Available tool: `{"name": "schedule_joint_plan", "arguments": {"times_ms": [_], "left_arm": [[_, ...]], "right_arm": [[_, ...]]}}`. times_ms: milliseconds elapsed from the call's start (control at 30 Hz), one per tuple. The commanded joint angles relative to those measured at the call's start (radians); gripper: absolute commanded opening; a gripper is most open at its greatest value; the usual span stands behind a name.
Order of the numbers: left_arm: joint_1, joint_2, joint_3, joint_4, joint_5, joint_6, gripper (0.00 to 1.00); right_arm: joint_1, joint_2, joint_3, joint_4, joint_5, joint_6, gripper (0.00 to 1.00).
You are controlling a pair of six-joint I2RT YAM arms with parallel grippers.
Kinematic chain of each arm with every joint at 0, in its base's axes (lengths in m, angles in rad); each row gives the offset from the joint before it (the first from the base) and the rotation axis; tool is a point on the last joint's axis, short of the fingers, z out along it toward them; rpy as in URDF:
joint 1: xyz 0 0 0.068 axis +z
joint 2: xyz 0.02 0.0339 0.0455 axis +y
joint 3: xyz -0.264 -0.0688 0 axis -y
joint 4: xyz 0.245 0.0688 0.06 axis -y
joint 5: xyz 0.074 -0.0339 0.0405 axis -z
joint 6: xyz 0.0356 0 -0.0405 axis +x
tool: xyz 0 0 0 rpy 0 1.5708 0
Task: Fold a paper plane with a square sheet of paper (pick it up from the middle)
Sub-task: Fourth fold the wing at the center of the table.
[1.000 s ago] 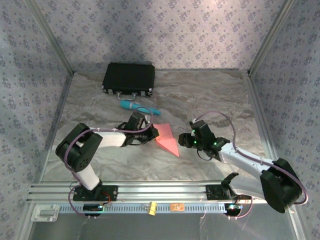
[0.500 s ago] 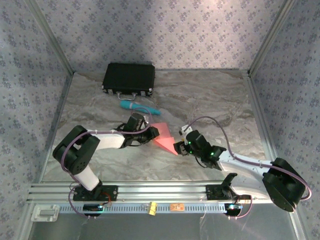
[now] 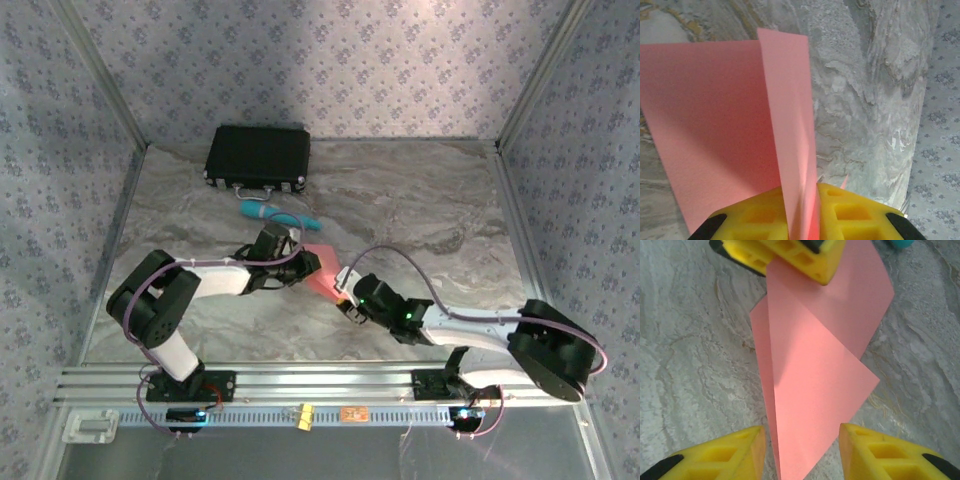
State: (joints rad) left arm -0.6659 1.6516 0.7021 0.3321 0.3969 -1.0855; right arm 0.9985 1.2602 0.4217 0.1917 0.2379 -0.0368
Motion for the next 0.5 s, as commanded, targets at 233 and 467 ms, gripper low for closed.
{"name": "schedule_joint_plan", "arguments": {"times_ms": [233,467], "left_arm": [[-0.003,0.01,0.04,-0.029,0.031,0.012,0.19],[-0.003,0.009,0.041,-0.029,0.034,0.012,0.2]], "right_arm": [[0.047,0.167,0.093,0.064,0.146,-0.078,0.42],[0.072,0.243,0.116,0.104,0.198,-0.074,0.42]]}}
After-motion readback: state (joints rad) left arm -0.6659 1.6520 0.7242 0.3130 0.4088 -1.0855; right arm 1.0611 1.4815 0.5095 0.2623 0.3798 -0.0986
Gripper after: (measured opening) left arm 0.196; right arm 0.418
